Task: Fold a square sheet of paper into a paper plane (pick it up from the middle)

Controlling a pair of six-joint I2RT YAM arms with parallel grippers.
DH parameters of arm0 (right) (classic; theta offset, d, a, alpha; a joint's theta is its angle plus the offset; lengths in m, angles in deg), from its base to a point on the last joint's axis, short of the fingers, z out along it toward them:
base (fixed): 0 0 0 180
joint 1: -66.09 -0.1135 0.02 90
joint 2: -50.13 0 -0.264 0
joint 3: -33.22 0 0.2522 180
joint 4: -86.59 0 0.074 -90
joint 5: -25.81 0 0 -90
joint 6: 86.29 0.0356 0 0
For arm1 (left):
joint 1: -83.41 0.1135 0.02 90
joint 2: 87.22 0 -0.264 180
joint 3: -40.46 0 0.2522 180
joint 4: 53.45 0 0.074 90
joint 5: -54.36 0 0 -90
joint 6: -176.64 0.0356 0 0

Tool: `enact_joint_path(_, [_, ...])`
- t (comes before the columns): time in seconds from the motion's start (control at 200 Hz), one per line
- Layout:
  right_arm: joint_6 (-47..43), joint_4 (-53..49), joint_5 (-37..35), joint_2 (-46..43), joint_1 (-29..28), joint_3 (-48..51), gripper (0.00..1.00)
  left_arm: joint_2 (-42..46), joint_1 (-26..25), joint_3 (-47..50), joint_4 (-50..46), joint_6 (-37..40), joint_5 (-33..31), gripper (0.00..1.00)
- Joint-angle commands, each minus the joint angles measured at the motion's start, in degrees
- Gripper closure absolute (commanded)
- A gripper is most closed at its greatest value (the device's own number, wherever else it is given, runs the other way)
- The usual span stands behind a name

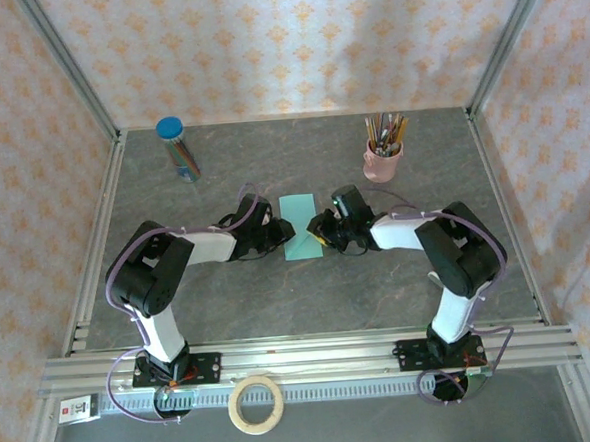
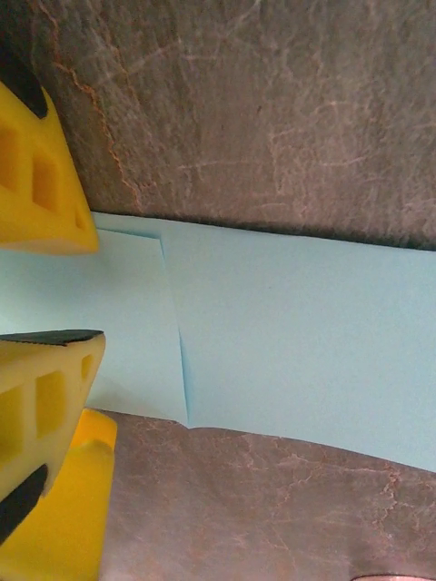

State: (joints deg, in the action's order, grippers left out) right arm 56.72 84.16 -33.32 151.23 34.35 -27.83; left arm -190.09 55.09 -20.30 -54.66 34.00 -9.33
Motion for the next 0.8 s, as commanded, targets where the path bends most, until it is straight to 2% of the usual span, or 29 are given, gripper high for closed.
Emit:
enact_joint_path(0.0, [1.0,0.1,-0.7,0.9,-0.4,-1.3,0.71,-1.3,0.6,2.3,-2.5,-0.8,-1.8,0.71])
enact_joint_path(0.2, [0.3,0.5,0.1,1.9,-1.0,-2.3,0.77,-1.0,0.6,2.9,-2.4,-1.0,-1.8,0.72])
enact_joint_path(0.796, [0.2,-2.3,-1.1,4.6,-1.0,-5.0,0.77,-1.3,1.8,5.0,1.7,-3.5,2.3,0.72])
